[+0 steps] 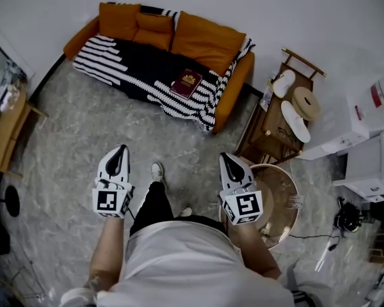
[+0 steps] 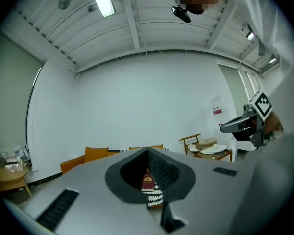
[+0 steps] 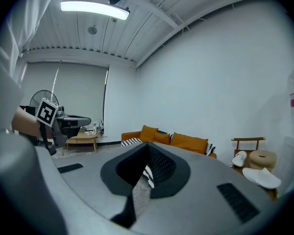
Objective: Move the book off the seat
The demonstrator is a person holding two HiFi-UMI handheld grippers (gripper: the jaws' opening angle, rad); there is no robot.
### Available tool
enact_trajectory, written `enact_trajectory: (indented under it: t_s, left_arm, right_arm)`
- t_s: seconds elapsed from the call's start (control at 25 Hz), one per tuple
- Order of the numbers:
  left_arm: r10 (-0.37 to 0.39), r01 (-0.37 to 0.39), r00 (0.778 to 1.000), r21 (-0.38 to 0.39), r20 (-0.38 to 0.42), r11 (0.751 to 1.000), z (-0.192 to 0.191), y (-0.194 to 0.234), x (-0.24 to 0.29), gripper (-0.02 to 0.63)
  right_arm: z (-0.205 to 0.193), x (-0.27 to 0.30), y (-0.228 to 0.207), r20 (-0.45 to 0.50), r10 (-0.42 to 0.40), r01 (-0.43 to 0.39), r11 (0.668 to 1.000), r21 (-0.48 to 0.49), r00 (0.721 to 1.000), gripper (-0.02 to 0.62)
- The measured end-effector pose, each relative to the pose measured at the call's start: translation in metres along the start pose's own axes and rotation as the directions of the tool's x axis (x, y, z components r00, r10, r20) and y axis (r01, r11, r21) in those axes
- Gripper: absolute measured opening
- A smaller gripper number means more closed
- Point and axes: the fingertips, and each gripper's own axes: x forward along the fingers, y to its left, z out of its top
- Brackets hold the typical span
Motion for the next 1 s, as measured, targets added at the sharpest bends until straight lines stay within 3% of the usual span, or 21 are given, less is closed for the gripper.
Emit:
enact_trajectory:
  t_s: [0.16, 0.28, 0.4, 0.52, 0.64, 0.88, 1.0]
  left_arm:
    - [-0.072, 0.073, 0.997, -0.027, 0.032, 0.997, -0.008, 0.000, 0.046, 0.017]
    - [-0.112, 0.114, 0.993, -0.050, 0.043, 0.992, -0.014, 0.009, 0.085, 0.017]
    - [-0.130, 0.133, 0.990, -0.056, 0.050, 0.990, -0.014, 0.036, 0.132, 0.017]
    - [-0.129, 0.134, 0.990, -0.109, 0.050, 0.985, -0.022, 0.071, 0.175, 0.017]
    - [-0.130, 0.128, 0.992, -0.165, -0.001, 0.978, -0.045, 0.112, 0.216, 0.017]
    - [-0.265, 0.253, 0.964, -0.220, -0.022, 0.942, -0.072, 0.144, 0.295, 0.017]
    - [-0.284, 0.263, 0.958, -0.277, -0.040, 0.924, -0.086, 0.152, 0.319, 0.017]
  right_arm:
    - [-0.001, 0.016, -0.023, -0.008, -0.060, 0.060, 0.998, 0.003, 0.998, 0.021]
    - [-0.007, 0.039, -0.041, -0.035, -0.094, 0.096, 0.993, 0.067, 0.995, 0.021]
    - [-0.002, 0.085, -0.053, -0.051, -0.099, 0.105, 0.985, 0.137, 0.994, 0.021]
    - [0.012, 0.144, -0.055, -0.082, -0.077, 0.086, 0.989, 0.117, 0.994, 0.021]
    - [0.029, 0.206, -0.050, -0.112, -0.057, 0.067, 0.994, 0.090, 0.992, 0.021]
    - [0.042, 0.299, -0.045, -0.171, -0.037, 0.059, 0.990, 0.125, 0.984, 0.021]
    - [0.032, 0.315, -0.041, -0.219, -0.037, 0.070, 0.987, 0.146, 0.975, 0.021]
